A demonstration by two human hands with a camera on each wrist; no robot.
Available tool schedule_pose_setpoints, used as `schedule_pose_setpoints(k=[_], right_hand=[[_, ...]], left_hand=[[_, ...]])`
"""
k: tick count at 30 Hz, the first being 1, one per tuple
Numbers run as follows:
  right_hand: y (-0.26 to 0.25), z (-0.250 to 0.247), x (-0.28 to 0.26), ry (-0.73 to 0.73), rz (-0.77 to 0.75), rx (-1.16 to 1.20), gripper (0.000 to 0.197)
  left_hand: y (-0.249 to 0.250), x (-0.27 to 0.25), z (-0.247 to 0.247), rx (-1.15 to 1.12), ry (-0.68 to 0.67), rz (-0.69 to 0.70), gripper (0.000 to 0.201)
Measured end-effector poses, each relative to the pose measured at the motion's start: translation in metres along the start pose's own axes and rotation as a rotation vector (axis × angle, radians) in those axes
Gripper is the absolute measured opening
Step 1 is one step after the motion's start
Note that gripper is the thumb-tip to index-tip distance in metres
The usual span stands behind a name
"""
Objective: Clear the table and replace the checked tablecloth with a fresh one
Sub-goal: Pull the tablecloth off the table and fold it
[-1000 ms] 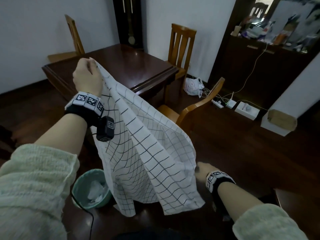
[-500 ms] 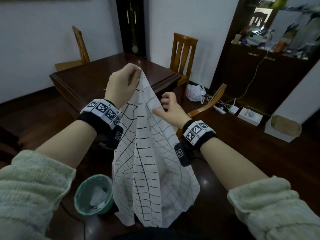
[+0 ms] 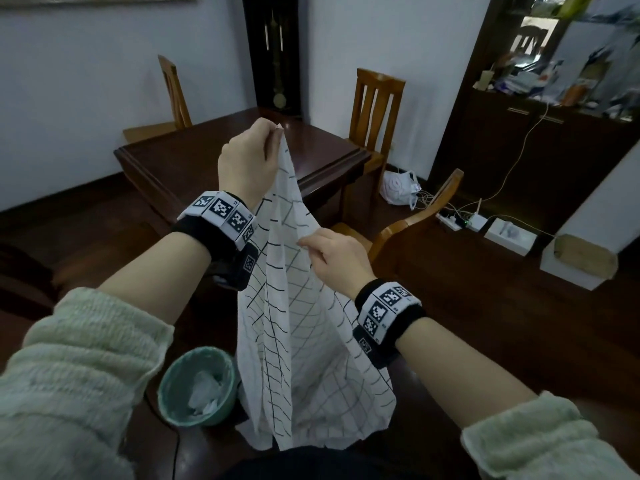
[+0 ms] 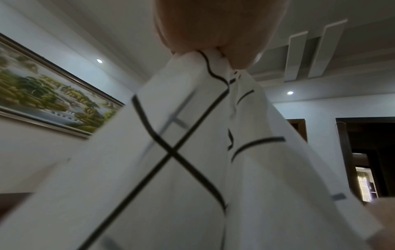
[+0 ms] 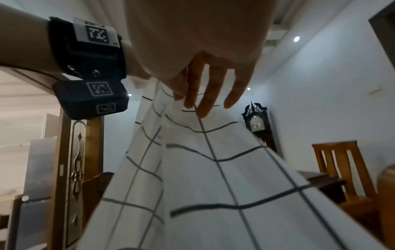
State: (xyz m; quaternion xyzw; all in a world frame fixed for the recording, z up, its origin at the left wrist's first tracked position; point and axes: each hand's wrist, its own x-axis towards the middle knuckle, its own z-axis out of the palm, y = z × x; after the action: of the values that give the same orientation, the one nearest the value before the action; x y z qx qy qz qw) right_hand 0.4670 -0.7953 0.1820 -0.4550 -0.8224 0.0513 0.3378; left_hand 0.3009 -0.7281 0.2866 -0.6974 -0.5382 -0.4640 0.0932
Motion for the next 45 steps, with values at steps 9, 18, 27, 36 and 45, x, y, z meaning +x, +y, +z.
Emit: schedule_pose_setpoints(k=[9, 18, 27, 36, 45], right_hand=[[-0.04, 0.004, 0.009, -0.256, 0.363, -0.197, 0.068], [-0.036, 0.016, 0.013, -0.174, 0.31, -0.326, 0.038], [0.017, -0.045, 0.022, -0.034, 0.249, -0.127, 0.027], [0.014, -0.007, -0.001, -0.196, 0.396, 0.078, 0.03], [0.023, -0.012, -0.002, -0.042, 0.456, 0.199, 0.02]], left_hand=[[0.007, -0.001, 0.005, 0.008, 0.005, -0.028, 0.032], [0.002, -0.004, -0.001, 0.03, 0.022, -0.063, 0.032], [-0.029, -0.005, -0.022, 0.053, 0.082, -0.094, 0.033], [-0.021, -0.003, -0.026, 0.016, 0.105, -0.082, 0.035], [-0.038, -0.012, -0.038, 0.113, 0.09, -0.068, 0.034]])
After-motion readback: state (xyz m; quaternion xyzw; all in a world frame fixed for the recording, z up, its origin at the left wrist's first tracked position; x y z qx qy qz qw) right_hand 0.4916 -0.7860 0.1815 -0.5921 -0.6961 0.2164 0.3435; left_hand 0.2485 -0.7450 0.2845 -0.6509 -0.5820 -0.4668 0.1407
